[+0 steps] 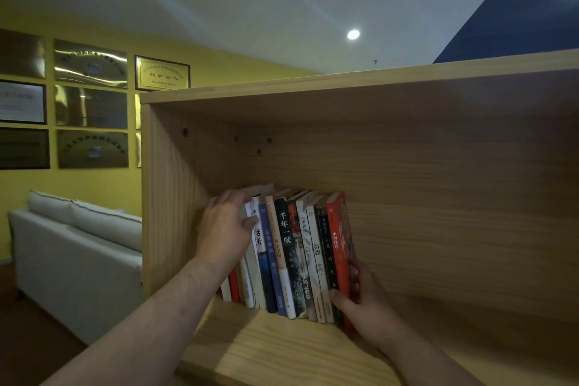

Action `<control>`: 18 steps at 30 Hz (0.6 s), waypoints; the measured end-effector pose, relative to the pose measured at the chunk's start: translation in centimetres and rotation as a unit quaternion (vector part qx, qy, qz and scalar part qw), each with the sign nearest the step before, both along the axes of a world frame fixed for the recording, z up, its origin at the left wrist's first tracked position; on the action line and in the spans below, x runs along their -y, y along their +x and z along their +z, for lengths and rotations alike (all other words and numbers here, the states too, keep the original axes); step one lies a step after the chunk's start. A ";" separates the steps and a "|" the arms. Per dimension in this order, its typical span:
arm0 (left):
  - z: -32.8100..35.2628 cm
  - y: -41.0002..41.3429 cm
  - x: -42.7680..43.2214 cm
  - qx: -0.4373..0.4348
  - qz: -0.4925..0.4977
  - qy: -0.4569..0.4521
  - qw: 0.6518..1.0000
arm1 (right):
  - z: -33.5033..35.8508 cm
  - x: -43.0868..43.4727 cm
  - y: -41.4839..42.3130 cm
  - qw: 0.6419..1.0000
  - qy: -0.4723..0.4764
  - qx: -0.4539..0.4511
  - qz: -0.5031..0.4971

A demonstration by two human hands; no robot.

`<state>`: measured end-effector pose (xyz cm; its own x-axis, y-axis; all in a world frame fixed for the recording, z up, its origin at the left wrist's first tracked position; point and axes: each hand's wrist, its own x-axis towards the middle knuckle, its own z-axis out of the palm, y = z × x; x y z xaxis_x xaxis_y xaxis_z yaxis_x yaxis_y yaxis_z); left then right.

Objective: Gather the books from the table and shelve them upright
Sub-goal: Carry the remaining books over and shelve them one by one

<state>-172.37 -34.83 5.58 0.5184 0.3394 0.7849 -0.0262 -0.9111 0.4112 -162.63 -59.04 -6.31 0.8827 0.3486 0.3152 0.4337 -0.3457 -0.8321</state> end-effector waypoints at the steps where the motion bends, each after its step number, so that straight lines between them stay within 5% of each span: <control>1: -0.1 0.0 0.2 0.011 -0.007 -0.015 1.000 | 0.1 0.0 -0.2 1.000 -0.001 -0.001 0.001; 14: 0.3 -1.3 0.8 0.066 -0.051 -0.141 0.987 | 0.7 0.3 -0.8 1.000 0.005 -0.018 0.010; 18: -1.4 -1.7 1.2 0.107 -0.090 -0.262 0.955 | 1.0 0.3 -1.3 0.999 0.019 -0.026 0.017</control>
<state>-174.09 -36.01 4.16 0.4515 0.6348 0.6270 -0.2979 -0.5551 0.7766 -163.97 -59.31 -5.36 0.8863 0.3667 0.2829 0.4004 -0.2997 -0.8660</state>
